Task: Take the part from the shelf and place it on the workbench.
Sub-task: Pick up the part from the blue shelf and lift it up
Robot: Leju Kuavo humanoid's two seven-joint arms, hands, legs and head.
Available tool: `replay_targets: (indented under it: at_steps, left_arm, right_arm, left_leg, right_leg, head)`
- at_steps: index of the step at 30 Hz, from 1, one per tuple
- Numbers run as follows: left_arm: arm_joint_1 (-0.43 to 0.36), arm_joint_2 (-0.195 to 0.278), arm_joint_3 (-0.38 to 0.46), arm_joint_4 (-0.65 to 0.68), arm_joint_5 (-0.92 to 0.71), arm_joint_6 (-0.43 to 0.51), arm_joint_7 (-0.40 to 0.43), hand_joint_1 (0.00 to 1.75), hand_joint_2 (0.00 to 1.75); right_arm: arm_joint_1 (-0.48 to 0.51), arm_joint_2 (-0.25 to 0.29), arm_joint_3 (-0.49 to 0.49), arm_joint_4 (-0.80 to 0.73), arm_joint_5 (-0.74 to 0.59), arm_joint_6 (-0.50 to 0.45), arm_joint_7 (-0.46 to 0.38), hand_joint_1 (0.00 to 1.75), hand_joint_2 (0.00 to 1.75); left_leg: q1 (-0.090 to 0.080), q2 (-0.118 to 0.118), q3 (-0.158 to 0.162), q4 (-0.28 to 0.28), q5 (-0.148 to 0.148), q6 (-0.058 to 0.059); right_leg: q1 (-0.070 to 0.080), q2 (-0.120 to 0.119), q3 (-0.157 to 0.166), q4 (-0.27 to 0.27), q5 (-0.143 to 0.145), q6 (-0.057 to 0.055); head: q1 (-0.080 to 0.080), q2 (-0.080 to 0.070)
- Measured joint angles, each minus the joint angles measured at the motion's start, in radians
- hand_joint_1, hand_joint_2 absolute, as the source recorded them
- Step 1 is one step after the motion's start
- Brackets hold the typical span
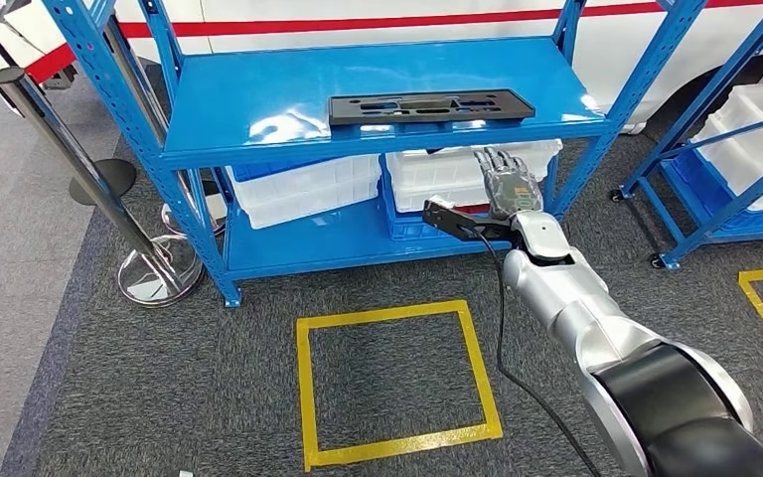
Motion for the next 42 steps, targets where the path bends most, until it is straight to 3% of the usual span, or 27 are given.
replay_targets:
  at_steps: [3,4,6,8,9,10,12,14,15,19,21,23,24,25,26,28,29,30,33,35,36,38,39,40,41,42]
  left_arm:
    - [-0.002,0.0,0.0,0.0,0.005,-0.009,0.008,0.0,0.0]
    - [-0.001,-0.001,0.0,0.0,0.006,-0.014,0.01,0.0,0.0]
    - [-0.001,-0.002,0.0,0.0,0.012,-0.025,0.014,0.0,0.0]
    - [-0.002,-0.002,0.002,0.0,0.015,-0.03,0.017,0.0,0.0]
    - [-0.001,-0.002,0.003,0.0,0.016,-0.03,0.017,0.0,0.0]
    - [0.0,-0.002,0.004,0.0,0.016,-0.027,0.017,0.0,0.0]
    - [0.003,-0.003,0.005,0.0,0.016,-0.025,0.017,0.0,0.0]
    - [0.002,-0.003,0.005,0.0,0.016,-0.025,0.017,0.0,0.0]
    - [0.002,-0.003,0.005,0.001,0.016,-0.024,0.017,0.0,0.0]
    - [0.0,-0.004,0.005,0.001,0.015,-0.004,0.016,0.0,0.0]
    - [-0.001,-0.004,0.005,0.001,0.014,0.016,0.013,0.0,0.0]
    - [-0.001,-0.004,0.005,0.001,0.012,0.035,0.008,0.0,0.0]
    - [0.001,-0.004,0.005,0.001,0.012,0.042,0.005,0.0,0.0]
    - [0.002,-0.004,0.005,0.001,0.012,0.046,0.004,0.0,0.0]
    - [0.004,-0.004,0.005,0.001,0.013,0.047,0.002,0.0,0.0]
    - [0.007,-0.004,0.005,0.002,0.013,0.044,0.002,0.0,0.0]
    - [0.008,-0.004,0.005,0.003,0.013,0.041,0.003,0.0,0.0]
    - [0.007,-0.005,0.005,0.005,0.013,0.036,0.004,0.0,0.0]
    - [0.003,-0.005,0.005,0.006,0.014,0.023,0.007,0.0,0.0]
    - [0.005,-0.005,0.005,0.006,0.014,0.02,0.008,0.0,0.0]
    - [0.005,-0.005,0.005,0.006,0.014,0.019,0.008,0.0,0.0]
    - [0.002,-0.005,0.005,0.006,0.014,0.02,0.01,0.0,0.0]
    - [0.001,-0.005,0.005,0.006,0.014,0.021,0.01,0.0,0.0]
    - [0.002,-0.005,0.006,0.006,0.014,0.022,0.011,0.0,0.0]
    - [0.002,-0.005,0.006,0.006,0.014,0.022,0.011,0.0,0.0]
    - [0.003,-0.005,0.006,0.006,0.014,0.022,0.011,0.0,0.0]
  right_arm:
    - [-0.001,0.001,0.0,-0.008,0.0,-0.003,-0.002,0.0,1.75]
    - [-0.004,0.001,0.0,-0.011,0.0,-0.003,-0.004,0.0,1.75]
    - [-0.008,0.0,0.003,-0.013,0.0,-0.004,-0.006,0.0,1.75]
    - [-0.003,0.001,0.006,-0.012,0.0,-0.004,-0.008,0.0,1.75]
    - [0.002,0.0,0.007,-0.011,0.0,-0.003,-0.009,0.0,1.75]
    - [0.006,0.0,0.007,-0.01,0.0,-0.002,-0.01,0.0,1.75]
    - [0.008,0.0,0.007,-0.011,0.0,-0.001,-0.011,0.0,1.75]
    - [0.006,0.0,0.008,-0.011,0.0,0.0,-0.013,0.0,1.75]
    - [0.006,0.0,0.008,-0.011,0.0,0.001,-0.013,0.0,1.75]
    - [0.004,0.002,0.008,-0.015,0.0,0.002,-0.013,0.0,1.75]
    - [0.003,0.004,0.008,-0.019,0.0,0.002,-0.012,0.0,1.75]
    - [0.005,0.006,0.01,-0.019,0.0,0.002,-0.012,0.0,1.75]
    - [0.009,0.007,0.012,-0.019,0.0,0.003,-0.012,0.0,1.75]
    - [0.012,0.008,0.013,-0.019,0.0,0.003,-0.012,0.0,1.75]
    - [0.014,0.008,0.013,-0.02,0.0,0.003,-0.012,0.0,1.75]
    - [0.014,0.008,0.014,-0.021,-0.001,0.003,-0.012,0.0,1.75]
    - [0.013,0.008,0.014,-0.021,-0.002,0.004,-0.012,0.0,1.75]
    - [0.012,0.008,0.015,-0.022,-0.002,0.004,-0.012,0.0,1.75]
    - [0.014,0.008,0.016,-0.024,-0.003,0.005,-0.011,0.0,1.75]
    - [0.016,0.008,0.016,-0.027,-0.004,0.005,-0.011,0.0,1.75]
    - [0.017,0.007,0.016,-0.029,-0.004,0.005,-0.011,0.0,1.75]
    - [0.019,0.005,0.016,-0.03,-0.005,0.006,-0.011,0.0,1.75]
    - [0.022,0.004,0.016,-0.03,-0.005,0.006,-0.01,0.0,1.75]
    - [0.025,0.003,0.016,-0.029,-0.006,0.006,-0.01,0.0,1.75]
    - [0.027,0.003,0.017,-0.03,-0.006,0.006,-0.01,0.0,1.75]
    - [0.027,0.002,0.017,-0.03,-0.006,0.006,-0.01,0.0,1.75]
  left_leg:
    - [-0.003,0.001,0.013,-0.013,-0.018,0.02]
    - [0.0,0.002,0.025,-0.023,-0.019,0.027]
    - [0.002,0.005,0.05,-0.035,-0.022,0.038]
    - [-0.002,0.008,0.068,-0.034,-0.035,0.042]
    - [-0.004,0.008,0.079,-0.033,-0.043,0.04]
    - [-0.005,0.008,0.091,-0.032,-0.052,0.038]
    - [-0.007,0.007,0.12,-0.027,-0.076,0.03]
    - [-0.01,0.006,0.142,-0.021,-0.104,0.02]
    - [-0.01,0.006,0.148,-0.02,-0.114,0.014]
    - [-0.003,0.006,0.159,-0.007,-0.141,-0.013]
    - [0.002,0.007,0.108,0.087,-0.172,-0.026]
    - [0.011,0.007,0.003,0.236,-0.194,-0.038]
    - [0.016,0.007,-0.046,0.285,-0.185,-0.043]
    - [0.02,0.007,-0.079,0.296,-0.155,-0.046]
    - [0.023,0.007,-0.09,0.264,-0.105,-0.049]
    - [0.028,0.007,-0.068,0.13,0.014,-0.053]
    - [0.027,0.006,-0.053,0.073,0.049,-0.052]
    - [0.026,0.005,-0.043,0.036,0.061,-0.046]
    - [0.019,0.005,-0.039,0.015,0.035,-0.019]
    - [0.016,0.005,-0.03,0.012,0.026,-0.002]
    - [0.015,0.005,-0.024,0.01,0.021,0.006]
    - [0.008,0.005,-0.017,0.011,0.012,0.017]
    - [0.004,0.004,-0.013,0.011,0.008,0.02]
    - [0.0,0.003,-0.008,0.013,0.003,0.022]
    - [-0.004,0.003,-0.002,0.014,-0.002,0.023]
    - [-0.008,0.002,0.005,0.015,-0.008,0.024]
  right_leg:
    - [-0.005,-0.004,0.011,-0.015,-0.007,0.039]
    - [-0.005,-0.005,0.006,0.004,-0.013,0.045]
    - [-0.003,-0.005,-0.05,0.115,-0.048,0.038]
    - [0.0,-0.005,-0.148,0.257,-0.086,0.03]
    - [0.001,-0.005,-0.184,0.295,-0.083,0.028]
    - [0.002,-0.005,-0.201,0.293,-0.058,0.024]
    - [0.004,-0.006,-0.178,0.181,0.042,0.016]
    - [0.01,-0.008,-0.135,0.064,0.109,0.011]
    - [0.013,-0.008,-0.124,0.037,0.117,0.009]
    - [0.017,-0.003,-0.1,0.025,0.094,-0.007]
    - [0.012,-0.003,-0.074,0.014,0.08,-0.016]
    - [0.011,-0.002,-0.048,0.01,0.059,-0.019]
    - [0.01,-0.001,-0.034,0.01,0.046,-0.017]
    - [0.009,0.0,-0.017,0.01,0.033,-0.014]
    - [0.007,0.001,0.001,0.01,0.019,-0.011]
    - [0.002,0.004,0.036,0.012,-0.011,-0.001]
    - [0.003,0.006,0.044,0.013,-0.023,0.006]
    - [0.003,0.008,0.046,0.015,-0.032,0.013]
    - [0.0,0.01,0.04,0.012,-0.044,0.031]
    - [-0.004,0.003,0.027,0.049,-0.068,0.039]
    - [-0.003,0.0,0.0,0.103,-0.091,0.039]
    - [0.003,-0.004,-0.093,0.253,-0.14,0.035]
    - [0.006,-0.004,-0.138,0.311,-0.149,0.032]
    - [0.01,-0.004,-0.168,0.333,-0.136,0.027]
    - [0.015,-0.004,-0.177,0.315,-0.102,0.02]
    - [0.021,-0.004,-0.165,0.26,-0.053,0.01]
  head:
    - [0.0,0.0]
    - [0.0,0.0]
    - [0.001,0.0]
    - [0.001,0.0]
    - [0.001,0.0]
    - [0.001,0.0]
    - [0.001,0.0]
    - [0.001,0.0]
    - [0.001,0.0]
    - [0.001,0.0]
    - [0.001,0.0]
    - [0.001,0.0]
    - [0.001,0.0]
    - [0.001,0.0]
    - [0.001,0.0]
    - [0.001,0.0]
    - [0.001,0.0]
    - [0.001,0.0]
    - [0.001,0.0]
    - [0.001,0.0]
    - [0.001,0.0]
    - [0.001,0.0]
    - [0.001,0.0]
    - [0.001,0.0]
    - [0.001,0.0]
    - [0.001,0.0]
